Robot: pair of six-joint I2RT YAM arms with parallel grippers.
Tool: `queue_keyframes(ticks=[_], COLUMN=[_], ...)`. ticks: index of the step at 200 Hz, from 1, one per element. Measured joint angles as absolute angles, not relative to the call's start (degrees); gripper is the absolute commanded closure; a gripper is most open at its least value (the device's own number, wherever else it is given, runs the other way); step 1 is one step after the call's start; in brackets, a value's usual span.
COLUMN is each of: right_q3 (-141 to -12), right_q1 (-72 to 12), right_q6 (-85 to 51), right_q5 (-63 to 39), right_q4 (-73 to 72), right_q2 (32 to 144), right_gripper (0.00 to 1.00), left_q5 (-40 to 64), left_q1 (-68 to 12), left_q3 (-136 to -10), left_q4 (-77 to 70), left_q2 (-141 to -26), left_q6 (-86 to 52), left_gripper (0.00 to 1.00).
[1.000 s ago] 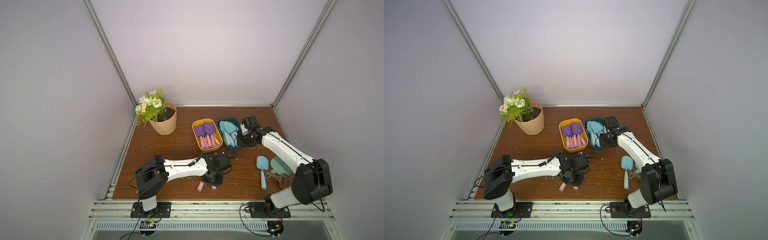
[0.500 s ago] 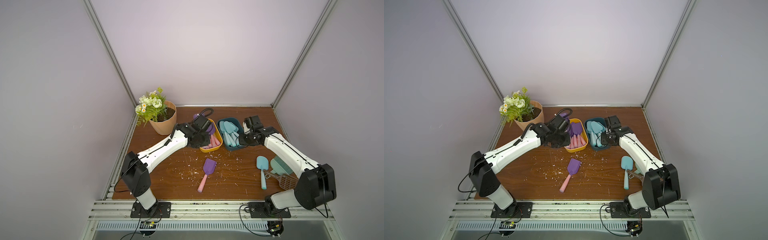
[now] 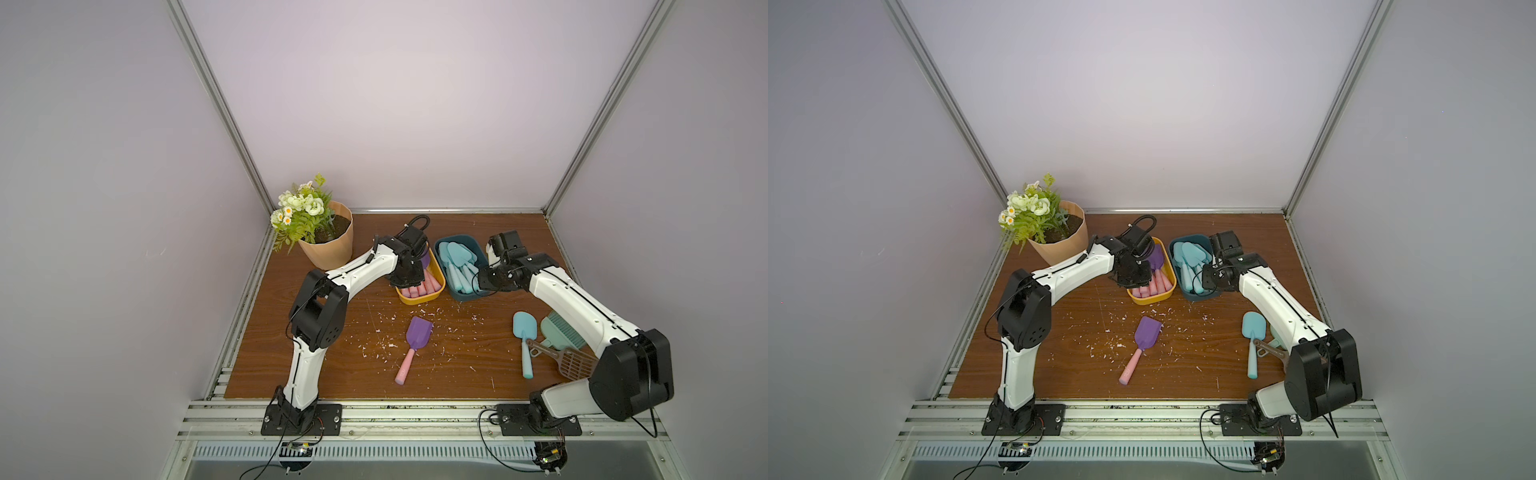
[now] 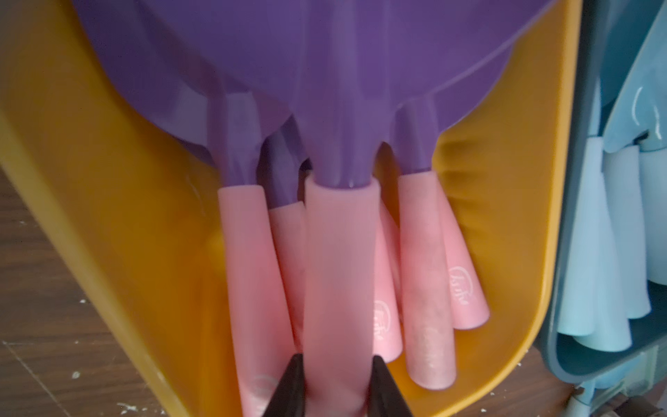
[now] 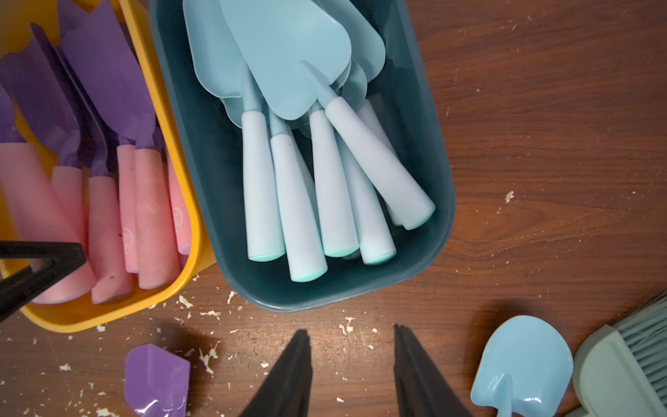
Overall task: Sort the small shovels by color and place them into the storage box
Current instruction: Place the shovel in the storage box, then pick up the shovel from the center of the board.
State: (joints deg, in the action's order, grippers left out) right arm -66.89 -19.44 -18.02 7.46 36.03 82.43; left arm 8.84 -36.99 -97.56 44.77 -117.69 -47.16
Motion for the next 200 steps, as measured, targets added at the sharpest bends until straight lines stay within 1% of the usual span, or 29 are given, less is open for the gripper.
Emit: queue_keyframes(ticks=[23,34,40,62,82,107,123,158,170,200], right_q3=[-66.89,-66.89,-66.89,-66.89,-66.89,-65.78,-63.00,-55.27,-53.06,-48.45], right_q1=[-19.44,-19.44,-19.44,-19.44,-19.44,-18.81,-17.12,-10.92,-9.13,-3.79], right_q6=[-18.02,-18.02,-18.02,-18.06,-18.72,-20.43,-21.78,-25.58,-27.07,-30.74], right_q5=[7.40,7.38,7.38,7.49,8.82,11.31,11.73,11.14,10.59,6.85], right_q4=[36.03,36.03,36.03,36.05,36.67,37.89,38.30,40.97,41.98,42.92], right_q2=[82.43,82.46,82.48,82.50,82.50,82.39,81.76,78.50,76.86,73.69], right_gripper=[0.58,0.57,0.57,0.56,0.55,0.52,0.52,0.51,0.49,0.49], left_q5=[9.67,9.85,9.87,9.87,9.85,9.72,9.43,8.16,7.81,8.03], left_q1=[-37.28,-37.39,-37.52,-38.46,-39.88,-41.32,-41.91,-42.19,-42.19,-41.80], left_q3=[-97.60,-97.60,-97.60,-97.60,-97.60,-97.60,-97.54,-94.30,-92.44,-87.29], left_q4=[44.38,44.36,44.34,44.27,44.01,43.53,43.05,39.70,38.24,33.87], left_q2=[-117.62,-117.62,-117.60,-117.58,-116.79,-114.74,-113.08,-108.25,-106.94,-105.51], left_q6=[-48.12,-48.62,-48.90,-49.84,-50.57,-50.89,-50.85,-50.74,-50.68,-50.50], left_gripper=[0.87,0.79,0.73,0.60,0.52,0.48,0.46,0.45,0.45,0.45])
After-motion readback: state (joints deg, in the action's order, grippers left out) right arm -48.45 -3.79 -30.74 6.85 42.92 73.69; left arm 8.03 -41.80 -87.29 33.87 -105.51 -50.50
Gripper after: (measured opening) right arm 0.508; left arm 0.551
